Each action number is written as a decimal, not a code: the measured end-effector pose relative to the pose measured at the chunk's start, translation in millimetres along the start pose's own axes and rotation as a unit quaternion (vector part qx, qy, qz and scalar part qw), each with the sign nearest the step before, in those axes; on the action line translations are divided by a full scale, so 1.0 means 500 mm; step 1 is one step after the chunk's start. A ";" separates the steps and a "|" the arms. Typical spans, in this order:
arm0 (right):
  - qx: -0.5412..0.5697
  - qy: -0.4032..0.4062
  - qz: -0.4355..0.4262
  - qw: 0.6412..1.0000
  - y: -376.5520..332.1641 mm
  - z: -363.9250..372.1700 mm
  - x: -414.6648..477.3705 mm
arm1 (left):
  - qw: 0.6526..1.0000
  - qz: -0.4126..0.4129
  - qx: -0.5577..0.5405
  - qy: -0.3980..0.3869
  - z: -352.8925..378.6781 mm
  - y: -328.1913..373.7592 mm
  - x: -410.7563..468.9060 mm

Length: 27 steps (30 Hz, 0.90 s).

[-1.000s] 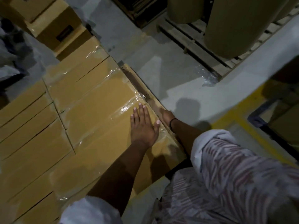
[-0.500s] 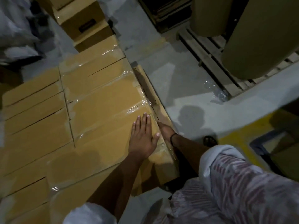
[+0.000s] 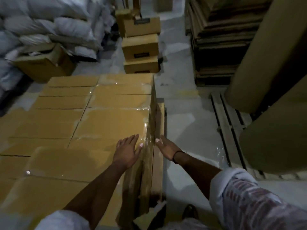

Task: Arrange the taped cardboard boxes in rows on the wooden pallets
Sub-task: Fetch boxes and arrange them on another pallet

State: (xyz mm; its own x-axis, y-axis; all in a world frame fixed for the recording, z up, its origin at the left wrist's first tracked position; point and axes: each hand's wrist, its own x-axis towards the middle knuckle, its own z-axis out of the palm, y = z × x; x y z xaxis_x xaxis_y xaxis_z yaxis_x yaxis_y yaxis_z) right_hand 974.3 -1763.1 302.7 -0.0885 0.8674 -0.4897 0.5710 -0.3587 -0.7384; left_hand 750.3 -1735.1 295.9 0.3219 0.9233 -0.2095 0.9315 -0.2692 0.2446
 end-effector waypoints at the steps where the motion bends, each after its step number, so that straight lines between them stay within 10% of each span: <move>1: -0.018 0.001 -0.001 1.000 0.010 -0.034 0.009 | 1.000 -0.010 -0.013 0.011 -0.006 0.011 0.011; 16: -0.206 0.067 -0.094 0.972 0.011 -0.329 0.163 | 0.979 -0.048 -0.188 0.057 -0.013 0.159 0.255; 27: -0.210 0.101 -0.105 0.967 -0.047 -0.596 0.593 | 0.964 -0.068 -0.254 0.047 -0.061 0.126 0.724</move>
State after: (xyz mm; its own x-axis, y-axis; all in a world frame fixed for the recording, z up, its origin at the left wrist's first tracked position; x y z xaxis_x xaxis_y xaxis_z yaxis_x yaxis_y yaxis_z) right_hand 1177.7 -1394.9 312.9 -0.1016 0.9708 -0.2174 0.8428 -0.0322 -0.5373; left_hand 920.1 -1409.4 264.6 0.1639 0.9678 -0.1911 0.7530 0.0024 0.6580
